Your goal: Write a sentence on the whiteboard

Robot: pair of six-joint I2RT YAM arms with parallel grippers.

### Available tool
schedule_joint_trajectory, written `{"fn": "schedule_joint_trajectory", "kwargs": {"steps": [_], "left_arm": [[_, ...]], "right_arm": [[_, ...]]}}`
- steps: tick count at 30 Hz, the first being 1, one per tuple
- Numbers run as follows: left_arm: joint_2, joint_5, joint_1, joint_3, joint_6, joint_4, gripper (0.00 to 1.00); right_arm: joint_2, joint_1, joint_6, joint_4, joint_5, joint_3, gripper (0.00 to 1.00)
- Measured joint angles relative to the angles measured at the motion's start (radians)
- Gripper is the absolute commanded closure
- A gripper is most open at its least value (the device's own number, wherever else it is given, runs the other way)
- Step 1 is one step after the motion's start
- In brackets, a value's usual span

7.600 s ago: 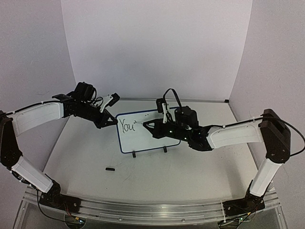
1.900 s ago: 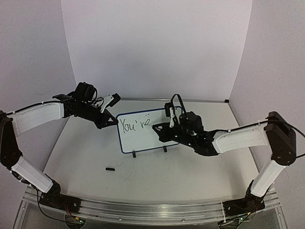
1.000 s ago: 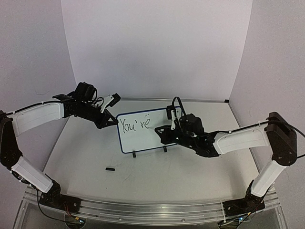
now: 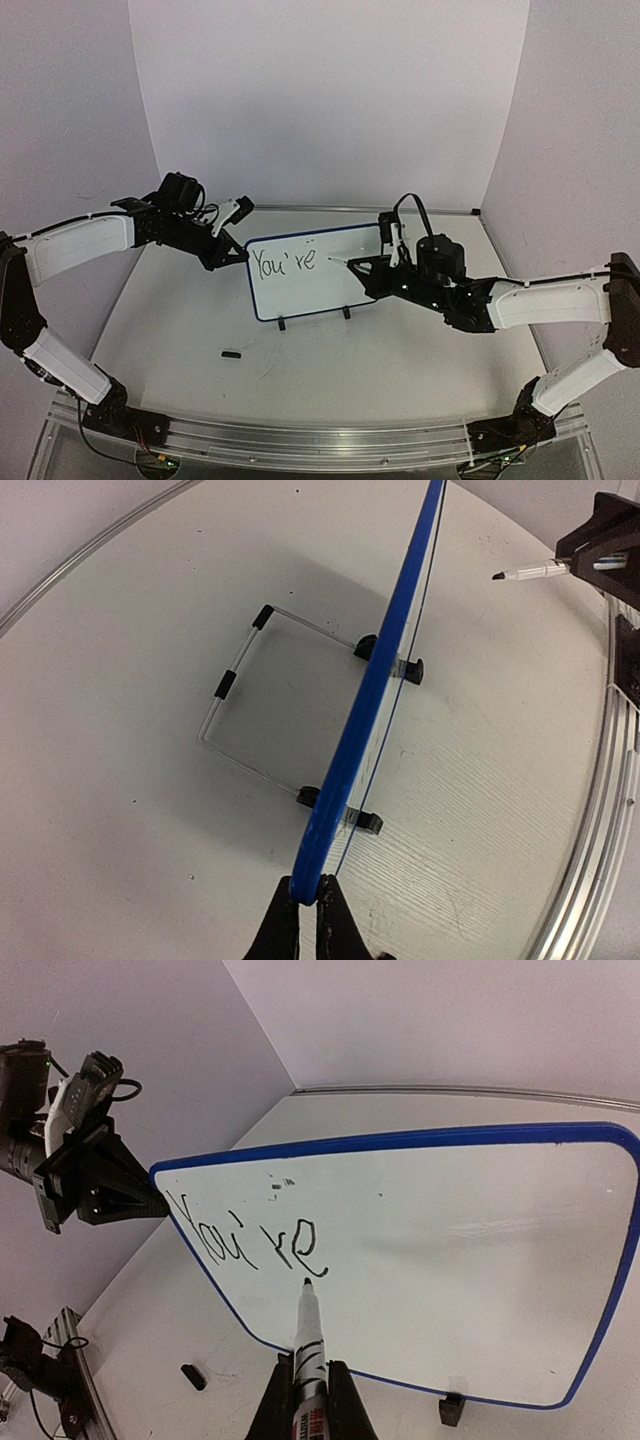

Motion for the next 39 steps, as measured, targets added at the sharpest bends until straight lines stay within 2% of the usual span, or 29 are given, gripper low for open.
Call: {"fn": "schedule_joint_trajectory", "kwargs": {"steps": [17, 39], "left_arm": [[0.0, -0.009, -0.008, 0.0, 0.0, 0.001, 1.0], [0.0, -0.017, -0.013, 0.0, 0.0, 0.007, 1.0]], "right_arm": [[-0.014, -0.131, -0.036, -0.009, -0.192, -0.019, 1.0], [0.09, -0.131, -0.03, 0.056, -0.123, -0.005, 1.0]]}}
